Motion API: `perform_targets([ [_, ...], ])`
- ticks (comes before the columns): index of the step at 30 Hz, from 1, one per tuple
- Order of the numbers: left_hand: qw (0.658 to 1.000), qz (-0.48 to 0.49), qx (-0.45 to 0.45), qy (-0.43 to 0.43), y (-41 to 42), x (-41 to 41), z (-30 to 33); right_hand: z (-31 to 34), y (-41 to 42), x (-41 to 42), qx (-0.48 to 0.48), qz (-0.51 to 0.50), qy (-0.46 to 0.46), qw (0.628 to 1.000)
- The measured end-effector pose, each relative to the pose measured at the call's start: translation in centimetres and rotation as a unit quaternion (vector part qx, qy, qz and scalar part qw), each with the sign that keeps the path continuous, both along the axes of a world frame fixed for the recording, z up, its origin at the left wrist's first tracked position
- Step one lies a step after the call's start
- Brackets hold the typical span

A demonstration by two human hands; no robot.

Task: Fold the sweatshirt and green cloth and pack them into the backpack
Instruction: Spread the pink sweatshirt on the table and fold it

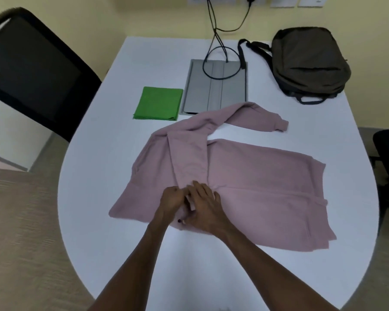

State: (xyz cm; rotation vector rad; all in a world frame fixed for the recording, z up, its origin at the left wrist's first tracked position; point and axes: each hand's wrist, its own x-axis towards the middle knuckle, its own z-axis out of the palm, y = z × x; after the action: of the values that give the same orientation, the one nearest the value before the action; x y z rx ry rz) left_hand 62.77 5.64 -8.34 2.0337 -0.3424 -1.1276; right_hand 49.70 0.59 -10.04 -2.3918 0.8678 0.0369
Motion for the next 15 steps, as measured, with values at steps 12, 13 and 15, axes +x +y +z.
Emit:
perform_targets([
  [12,0.899,0.111,-0.14,0.399,-1.8,-1.6,1.4,10.3,-6.3,-3.8,-0.234,-0.175,-0.211,0.933],
  [13,0.89,0.124,-0.153,0.412,-2.3,-2.2,1.8,11.0,-7.1,-5.1,-0.246,-0.167,-0.22,0.929],
  [15,0.871,0.156,-0.181,0.429,-3.4,-3.0,2.3,12.1,-8.5,-7.8,-0.261,-0.151,-0.239,0.923],
])
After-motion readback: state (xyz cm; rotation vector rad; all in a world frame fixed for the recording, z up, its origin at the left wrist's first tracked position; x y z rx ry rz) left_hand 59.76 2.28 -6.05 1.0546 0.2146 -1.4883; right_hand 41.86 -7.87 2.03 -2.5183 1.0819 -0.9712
